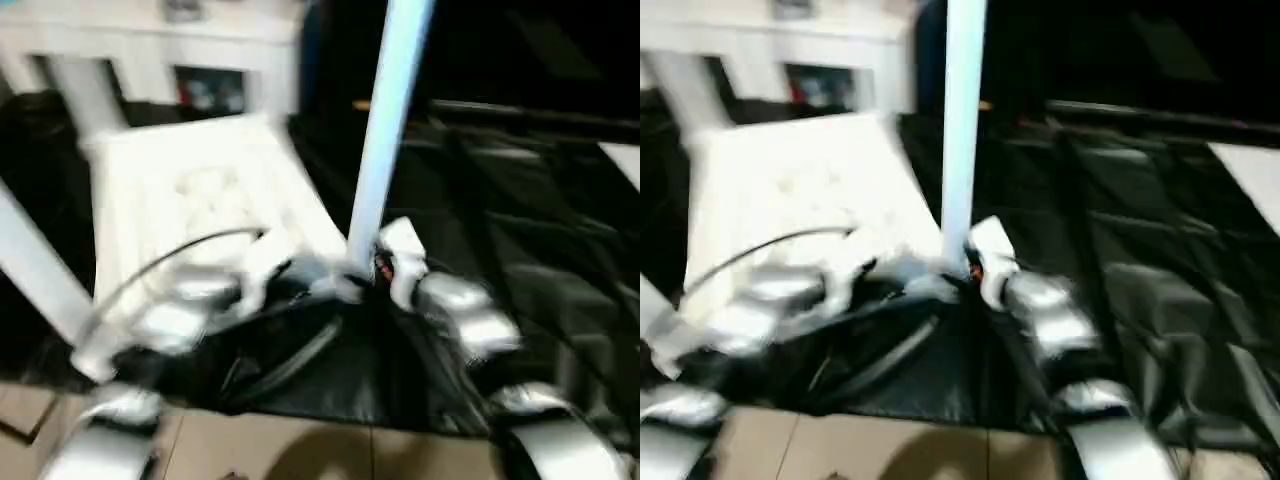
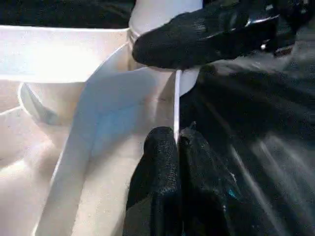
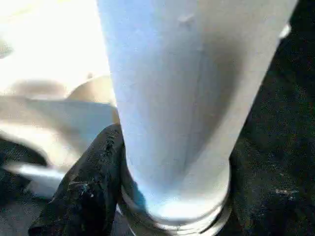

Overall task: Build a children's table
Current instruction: Rotate leg to tighten

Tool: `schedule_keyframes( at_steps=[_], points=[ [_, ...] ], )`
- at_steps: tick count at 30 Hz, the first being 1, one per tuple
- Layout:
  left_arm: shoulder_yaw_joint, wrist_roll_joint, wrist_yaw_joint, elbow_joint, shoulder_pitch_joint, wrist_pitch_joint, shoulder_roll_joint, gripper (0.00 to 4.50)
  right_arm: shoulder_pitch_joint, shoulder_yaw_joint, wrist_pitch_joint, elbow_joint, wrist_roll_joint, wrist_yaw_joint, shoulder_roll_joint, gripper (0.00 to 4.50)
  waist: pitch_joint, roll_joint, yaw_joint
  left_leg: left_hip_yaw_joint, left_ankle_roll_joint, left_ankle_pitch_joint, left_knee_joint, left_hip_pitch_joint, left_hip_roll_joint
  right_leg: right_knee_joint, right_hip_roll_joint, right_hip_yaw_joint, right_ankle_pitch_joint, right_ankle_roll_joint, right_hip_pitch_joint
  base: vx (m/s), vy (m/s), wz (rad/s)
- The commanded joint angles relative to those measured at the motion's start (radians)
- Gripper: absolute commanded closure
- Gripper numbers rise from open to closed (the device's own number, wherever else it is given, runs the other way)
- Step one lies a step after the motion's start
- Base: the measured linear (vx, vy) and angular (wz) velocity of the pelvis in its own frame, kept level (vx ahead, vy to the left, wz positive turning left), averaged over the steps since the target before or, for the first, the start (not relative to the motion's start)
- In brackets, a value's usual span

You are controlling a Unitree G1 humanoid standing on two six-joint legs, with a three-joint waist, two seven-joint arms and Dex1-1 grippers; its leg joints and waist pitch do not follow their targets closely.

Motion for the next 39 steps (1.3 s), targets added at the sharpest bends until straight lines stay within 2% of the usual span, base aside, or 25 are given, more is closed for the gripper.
schedule_keyframes(
  at_steps=[1, 3, 4, 5, 6, 7, 13, 14, 17, 19, 20, 23, 25, 28, 33, 37, 39],
  points=[
    [-0.024, -0.007, 0.068, 0.007, -0.043, -0.008, -0.071, 4.5, 0.012, 0.085, 0.024, 0.051, -0.048, 0.003, 0.098, 1.83, -0.044, 0.004, 0.002, -0.007, -0.009, -0.373, -0.069, 0.005, 0.013, -0.107, -0.061, 0.04, -0.469, -0.105, 0.029, 0.0, 0.0, 0.0],
    [-0.026, -0.002, 0.086, 0.011, -0.047, -0.012, -0.094, 4.5, 0.008, 0.107, -0.008, 0.053, -0.072, -0.007, 0.125, 1.83, -0.045, 0.004, 0.004, -0.005, -0.005, -0.36, -0.069, 0.003, 0.015, -0.103, -0.06, 0.04, -0.429, -0.117, 0.03, 0.0, 0.0, 0.0],
    [-0.025, 0.003, 0.087, 0.012, -0.047, -0.017, -0.103, 4.5, 0.004, 0.112, -0.025, 0.06, -0.082, -0.012, 0.134, 1.48, -0.045, 0.001, 0.004, -0.004, -0.003, -0.357, -0.069, 0.001, 0.016, -0.1, -0.059, 0.041, -0.405, -0.126, 0.032, 0.0, 0.0, 0.0],
    [-0.026, 0.003, 0.078, 0.009, -0.044, -0.021, -0.101, 4.5, 0.005, 0.103, -0.029, 0.06, -0.07, 0.003, 0.135, 1.48, -0.046, 0.002, 0.004, -0.004, 0.0, -0.357, -0.07, 0.001, 0.015, -0.099, -0.059, 0.041, -0.401, -0.127, 0.033, 0.0, 0.0, 0.0],
    [-0.026, 0.005, 0.075, 0.01, -0.042, -0.024, -0.102, 4.5, 0.003, 0.096, -0.033, 0.066, -0.062, 0.005, 0.138, 1.13, -0.046, 0.004, 0.005, -0.003, 0.002, -0.354, -0.07, 0.001, 0.017, -0.099, -0.06, 0.042, -0.39, -0.131, 0.033, 0.0, 0.0, 0.0],
    [-0.029, 0.006, 0.066, 0.006, -0.038, -0.03, -0.099, 4.5, 0.003, 0.09, -0.033, 0.068, -0.053, 0.013, 0.137, 1.13, -0.045, 0.002, 0.005, -0.003, 0.003, -0.354, -0.07, 0.001, 0.017, -0.099, -0.06, 0.042, -0.385, -0.134, 0.033, 0.0, 0.0, 0.0],
    [-0.049, -0.011, -0.024, -0.033, 0.0, -0.072, -0.043, 4.5, 0.013, 0.097, -0.071, 0.058, -0.05, 0.069, 0.083, 0.66, -0.047, 0.003, 0.005, -0.002, 0.01, -0.34, -0.07, -0.003, 0.017, -0.094, -0.061, 0.043, -0.35, -0.144, 0.038, 0.0, 0.0, 0.0],
    [-0.052, -0.023, -0.079, -0.052, 0.014, -0.088, -0.017, 4.5, 0.011, 0.097, -0.085, 0.06, -0.048, 0.108, 0.054, 0.52, -0.05, 0.003, 0.004, -0.003, 0.015, -0.322, -0.07, -0.008, 0.017, -0.09, -0.062, 0.043, -0.327, -0.148, 0.042, 0.0, 0.0, 0.0],
    [-0.053, -0.046, -0.162, -0.086, 0.033, -0.098, 0.014, 4.5, 0.004, 0.091, -0.105, 0.067, -0.046, 0.177, 0.016, 0.52, -0.05, 0.003, 0.005, 0.003, 0.025, -0.296, -0.065, -0.003, 0.019, -0.085, -0.06, 0.046, -0.266, -0.175, 0.039, 0.0, 0.0, 0.0],
    [-0.059, -0.071, -0.25, -0.116, 0.049, -0.12, 0.05, 4.5, -0.007, 0.09, -0.14, 0.074, -0.048, 0.235, -0.028, 0.52, -0.054, 0.003, 0.008, 0.003, 0.034, -0.266, -0.062, -0.006, 0.02, -0.078, -0.062, 0.045, -0.223, -0.193, 0.045, 0.0, 0.0, 0.0],
    [-0.061, -0.075, -0.266, -0.119, 0.052, -0.123, 0.058, 4.5, -0.01, 0.088, -0.148, 0.077, -0.048, 0.246, -0.038, 0.52, -0.056, 0.006, 0.01, 0.007, 0.042, -0.229, -0.059, -0.005, 0.022, -0.069, -0.058, 0.045, -0.143, -0.215, 0.044, 0.0, 0.0, 0.0],
    [-0.065, -0.085, -0.303, -0.124, 0.057, -0.128, 0.074, 4.5, -0.01, 0.09, -0.162, 0.072, -0.039, 0.307, -0.056, 0.52, -0.057, 0.006, 0.01, 0.008, 0.054, -0.198, -0.056, -0.007, 0.019, -0.06, -0.054, 0.043, -0.071, -0.238, 0.05, 0.0, 0.0, 0.0],
    [-0.067, -0.096, -0.351, -0.13, 0.061, -0.129, 0.101, 4.5, 0.003, 0.115, -0.178, 0.047, -0.027, 0.457, -0.099, 0.52, -0.055, 0.007, 0.013, 0.009, 0.06, -0.216, -0.055, -0.006, 0.021, -0.062, -0.054, 0.04, -0.094, -0.243, 0.052, 0.0, 0.0, 0.0],
    [-0.065, -0.105, -0.397, -0.136, 0.067, -0.124, 0.129, 4.5, 0.021, 0.135, -0.17, 0.009, -0.007, 0.584, -0.133, 0.52, -0.053, 0.006, 0.022, 0.01, 0.06, -0.24, -0.056, -0.003, 0.025, -0.065, -0.055, 0.041, -0.137, -0.24, 0.049, 0.0, 0.0, 0.0],
    [-0.062, -0.122, -0.455, -0.144, 0.072, -0.115, 0.166, 4.5, 0.038, 0.161, -0.153, -0.033, 0.022, 0.732, -0.17, 0.52, -0.051, 0.007, 0.036, 0.009, 0.05, -0.263, -0.059, 0.002, 0.028, -0.068, -0.056, 0.042, -0.177, -0.234, 0.044, 0.0, 0.0, 0.0],
    [-0.065, -0.137, -0.51, -0.147, 0.075, -0.103, 0.198, 4.5, 0.054, 0.189, -0.15, -0.063, 0.027, 0.838, -0.196, 0.52, -0.053, 0.007, 0.042, 0.009, 0.05, -0.249, -0.057, 0.0, 0.028, -0.064, -0.054, 0.043, -0.147, -0.24, 0.044, 0.0, 0.0, 0.0],
    [-0.069, -0.141, -0.53, -0.153, 0.076, -0.094, 0.207, 4.5, 0.059, 0.201, -0.135, -0.077, 0.028, 0.872, -0.203, 0.79, -0.053, 0.005, 0.046, 0.009, 0.049, -0.241, -0.057, 0.0, 0.027, -0.063, -0.056, 0.043, -0.144, -0.24, 0.046, 0.0, 0.0, 0.0]
  ],
)
